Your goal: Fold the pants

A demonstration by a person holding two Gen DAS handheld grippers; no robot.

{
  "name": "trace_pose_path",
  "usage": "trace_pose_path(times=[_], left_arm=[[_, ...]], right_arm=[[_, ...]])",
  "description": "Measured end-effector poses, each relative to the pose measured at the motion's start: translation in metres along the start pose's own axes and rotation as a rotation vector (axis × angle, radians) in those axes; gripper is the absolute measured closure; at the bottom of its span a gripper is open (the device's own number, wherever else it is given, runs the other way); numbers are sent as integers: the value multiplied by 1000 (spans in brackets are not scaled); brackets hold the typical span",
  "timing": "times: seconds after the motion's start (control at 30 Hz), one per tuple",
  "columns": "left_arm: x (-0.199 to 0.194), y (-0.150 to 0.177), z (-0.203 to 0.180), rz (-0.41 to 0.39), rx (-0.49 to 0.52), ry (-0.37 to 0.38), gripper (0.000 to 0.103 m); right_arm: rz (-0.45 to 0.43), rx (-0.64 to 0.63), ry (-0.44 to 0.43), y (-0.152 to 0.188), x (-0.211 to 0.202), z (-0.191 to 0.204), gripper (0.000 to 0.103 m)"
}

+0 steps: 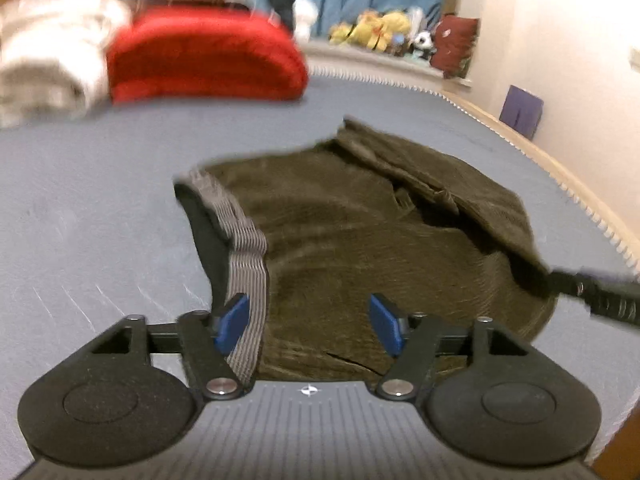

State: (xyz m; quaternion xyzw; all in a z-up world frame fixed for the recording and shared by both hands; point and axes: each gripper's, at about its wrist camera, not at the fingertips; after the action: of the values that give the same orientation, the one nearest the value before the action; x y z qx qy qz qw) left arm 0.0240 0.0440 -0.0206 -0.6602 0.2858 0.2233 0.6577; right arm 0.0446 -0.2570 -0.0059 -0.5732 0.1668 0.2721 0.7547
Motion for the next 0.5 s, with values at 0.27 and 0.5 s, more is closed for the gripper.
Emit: trace_pose_path(times=[0.27,0.5], left_arm=[[32,-49,90,33,-143,89,81],[98,-29,143,181,-326,133,49]], right_arm=[[74,40,-21,-3,11,-6,77],[221,154,63,4,48,-24,70]])
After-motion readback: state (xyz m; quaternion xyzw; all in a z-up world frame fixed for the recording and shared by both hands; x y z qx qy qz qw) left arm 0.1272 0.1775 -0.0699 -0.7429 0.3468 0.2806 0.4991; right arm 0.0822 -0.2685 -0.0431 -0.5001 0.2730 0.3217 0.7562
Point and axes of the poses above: each gripper's, at about its wrist camera, not at the fingertips, and x roughly the way its jaws point, z to its left, y to its underside, and after that the axes turned 12 degrees about x, right-handed
